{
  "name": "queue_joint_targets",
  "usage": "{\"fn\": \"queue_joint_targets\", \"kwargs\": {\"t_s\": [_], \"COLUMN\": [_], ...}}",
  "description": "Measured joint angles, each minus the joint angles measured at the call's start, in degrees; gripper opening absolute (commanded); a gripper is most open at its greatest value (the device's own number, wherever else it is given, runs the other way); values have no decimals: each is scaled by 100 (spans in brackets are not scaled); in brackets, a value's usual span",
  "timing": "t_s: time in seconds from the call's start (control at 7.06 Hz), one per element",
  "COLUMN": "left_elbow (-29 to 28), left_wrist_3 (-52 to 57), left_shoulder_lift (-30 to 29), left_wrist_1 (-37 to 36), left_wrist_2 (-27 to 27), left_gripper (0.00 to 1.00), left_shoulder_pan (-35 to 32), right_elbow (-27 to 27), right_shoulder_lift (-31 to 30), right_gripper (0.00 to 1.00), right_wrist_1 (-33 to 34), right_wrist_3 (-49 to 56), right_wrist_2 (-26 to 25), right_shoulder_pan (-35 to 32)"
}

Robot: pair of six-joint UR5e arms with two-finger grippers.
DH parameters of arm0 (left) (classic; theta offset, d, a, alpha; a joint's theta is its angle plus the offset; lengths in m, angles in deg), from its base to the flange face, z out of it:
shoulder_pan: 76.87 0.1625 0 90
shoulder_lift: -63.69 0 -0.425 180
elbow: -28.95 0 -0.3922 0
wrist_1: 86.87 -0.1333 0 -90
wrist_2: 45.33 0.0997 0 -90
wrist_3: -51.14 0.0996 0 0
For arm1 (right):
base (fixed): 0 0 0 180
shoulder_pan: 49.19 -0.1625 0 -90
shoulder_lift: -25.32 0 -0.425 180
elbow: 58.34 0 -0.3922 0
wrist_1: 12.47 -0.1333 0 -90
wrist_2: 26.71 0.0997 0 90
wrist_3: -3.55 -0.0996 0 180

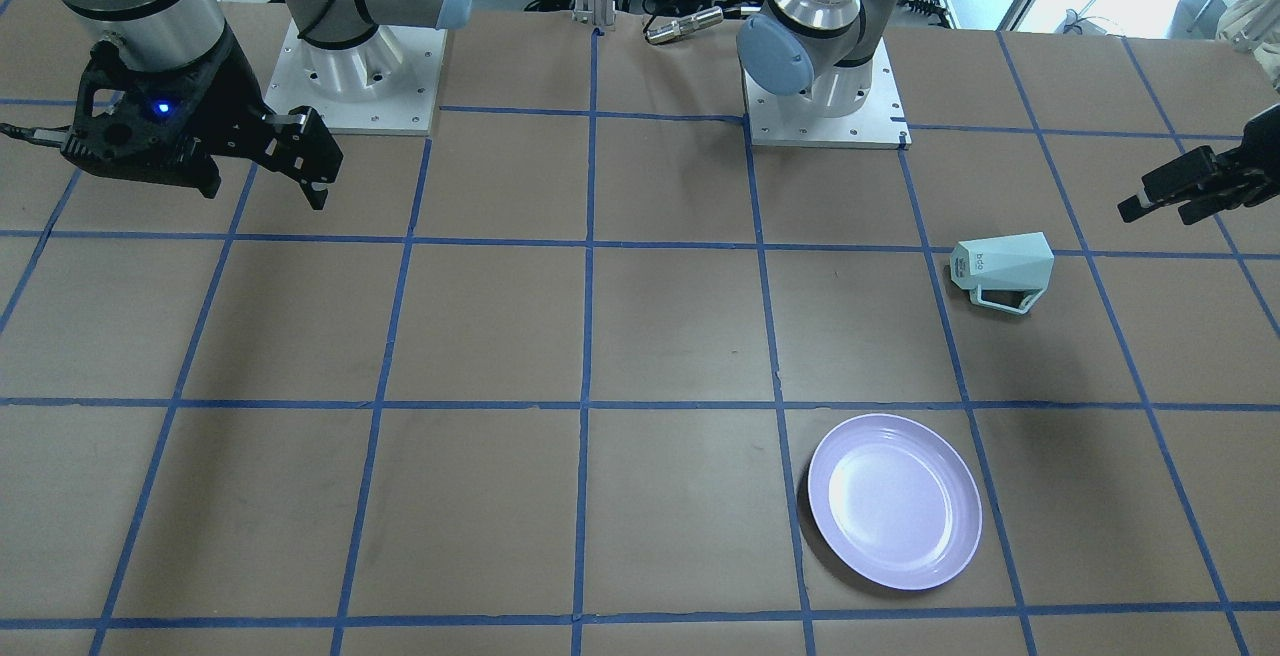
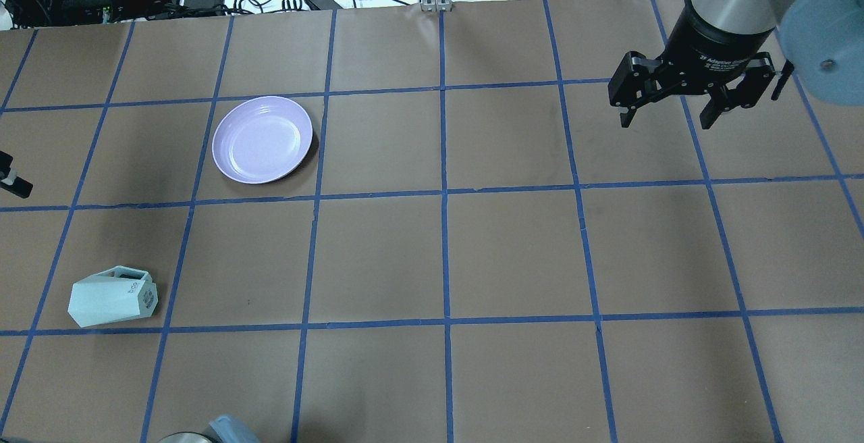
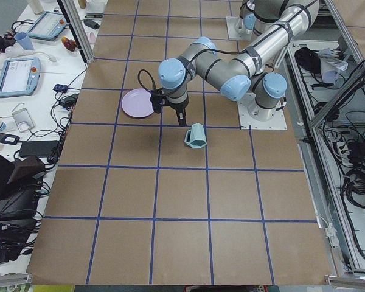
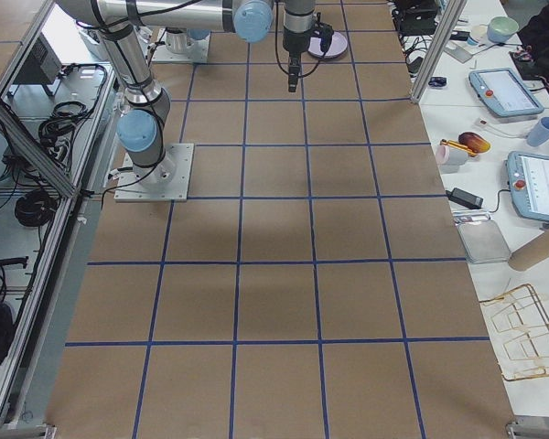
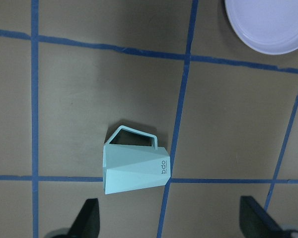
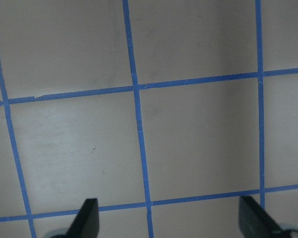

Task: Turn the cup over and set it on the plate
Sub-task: 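Move the left gripper down toward the mint-green mug lying on its side, then lower the left gripper onto the mug body and close on it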

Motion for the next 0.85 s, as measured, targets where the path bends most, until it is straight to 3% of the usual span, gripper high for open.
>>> {"fn": "queue_joint_targets", "kwargs": {"t_s": [0.85], "left_elbow": [505], "left_wrist_3": [1104], "left_shoulder_lift": [-991], "left_wrist_1": [-202], "left_wrist_2": [-195], "left_gripper": [100], "left_shoulder_pan": [722], "right_elbow": [0], "right_shoulder_lift": [0], "right_gripper": [100], "right_wrist_1": [0], "right_wrist_3": [0], "right_wrist_2": [0], "right_shoulder_pan": [0]}}
